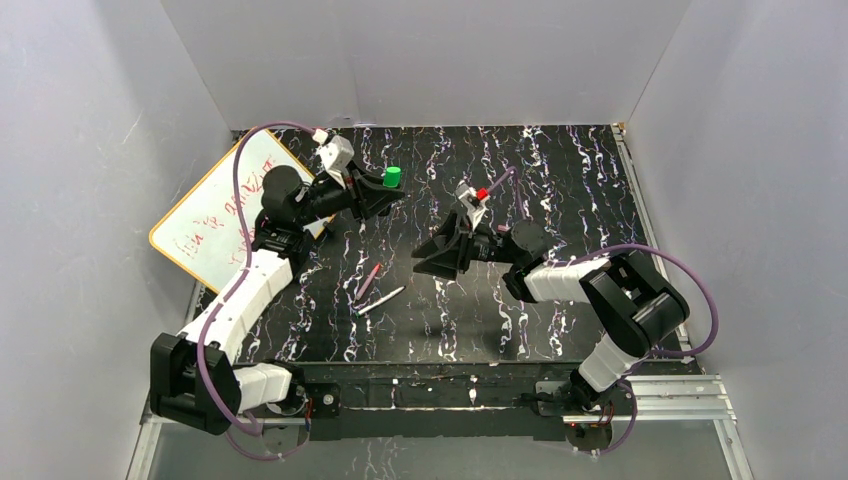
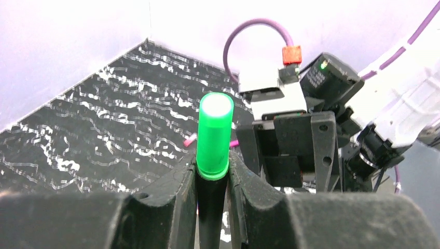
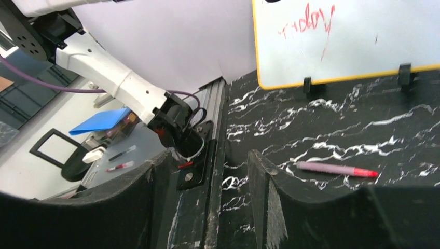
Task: Insert the pens into the pen caps
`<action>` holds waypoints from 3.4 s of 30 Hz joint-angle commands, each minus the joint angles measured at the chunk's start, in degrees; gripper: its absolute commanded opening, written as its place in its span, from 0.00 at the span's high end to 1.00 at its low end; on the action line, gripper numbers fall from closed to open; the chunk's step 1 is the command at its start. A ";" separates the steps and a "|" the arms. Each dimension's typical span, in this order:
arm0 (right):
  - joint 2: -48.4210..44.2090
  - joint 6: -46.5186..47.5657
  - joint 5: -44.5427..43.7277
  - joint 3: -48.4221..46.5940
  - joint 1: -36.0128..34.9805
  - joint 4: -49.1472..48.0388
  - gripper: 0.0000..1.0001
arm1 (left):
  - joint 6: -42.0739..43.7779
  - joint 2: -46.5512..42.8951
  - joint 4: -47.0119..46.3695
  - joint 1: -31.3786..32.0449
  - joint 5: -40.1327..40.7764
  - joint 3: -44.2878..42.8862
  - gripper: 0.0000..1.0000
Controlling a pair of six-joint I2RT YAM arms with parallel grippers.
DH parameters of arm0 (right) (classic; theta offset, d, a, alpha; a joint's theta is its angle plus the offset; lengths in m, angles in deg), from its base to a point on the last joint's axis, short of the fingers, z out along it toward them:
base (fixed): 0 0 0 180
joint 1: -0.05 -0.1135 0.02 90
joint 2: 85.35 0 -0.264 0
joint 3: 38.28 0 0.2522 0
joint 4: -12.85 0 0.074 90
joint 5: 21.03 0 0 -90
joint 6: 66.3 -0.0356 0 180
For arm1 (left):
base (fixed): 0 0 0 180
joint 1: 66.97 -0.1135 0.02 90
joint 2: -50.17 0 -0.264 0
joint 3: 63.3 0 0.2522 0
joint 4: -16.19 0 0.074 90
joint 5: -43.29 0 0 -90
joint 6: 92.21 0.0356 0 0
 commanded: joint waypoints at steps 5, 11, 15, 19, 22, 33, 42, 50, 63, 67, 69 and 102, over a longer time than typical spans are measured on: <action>-0.44 3.37 -12.09 0.54 -0.06 -12.73 0.38 | -18.27 1.36 -23.58 -0.19 -3.87 2.74 1.00; 1.22 5.09 -16.65 -1.53 0.01 -14.92 0.38 | -23.12 1.31 -27.98 -0.09 -4.78 3.95 1.00; 2.13 4.78 -16.54 -4.05 -0.22 -15.56 0.40 | -23.85 1.34 -29.09 -0.03 -4.59 5.01 1.00; 2.40 4.22 -15.00 -6.60 -0.53 -15.76 0.42 | -24.05 1.59 -29.62 -0.08 -4.60 5.52 1.00; 2.46 4.23 -14.41 -8.32 -0.82 -15.33 0.43 | -24.24 1.56 -29.90 -0.03 -4.60 5.92 1.00; 5.21 3.43 -12.08 -14.59 -2.23 -14.06 0.45 | -24.25 1.64 -30.81 -0.08 -4.14 7.90 1.00; 6.87 3.37 -10.85 -18.04 -3.37 -12.52 0.48 | -24.37 1.65 -31.34 -0.01 -3.90 8.26 1.00; 8.64 3.15 -10.81 -19.58 -4.29 -12.01 0.52 | -25.09 1.74 -32.06 -0.03 -3.80 8.12 1.00; 9.89 2.23 -10.01 -22.66 -4.30 -11.39 0.66 | -26.81 1.76 -33.77 -0.08 -3.81 9.54 1.00; 10.39 1.90 -9.28 -23.83 -4.33 -10.01 0.89 | -26.95 1.39 -33.91 -0.09 -3.82 9.93 1.00; 10.43 1.64 -8.85 -24.16 -4.30 -9.52 0.98 | -27.01 1.39 -33.94 -0.07 -3.80 9.93 1.00; 9.40 3.02 -6.45 -22.69 -4.30 -9.46 0.99 | -26.49 1.35 -32.43 -4.76 -3.29 1.80 0.42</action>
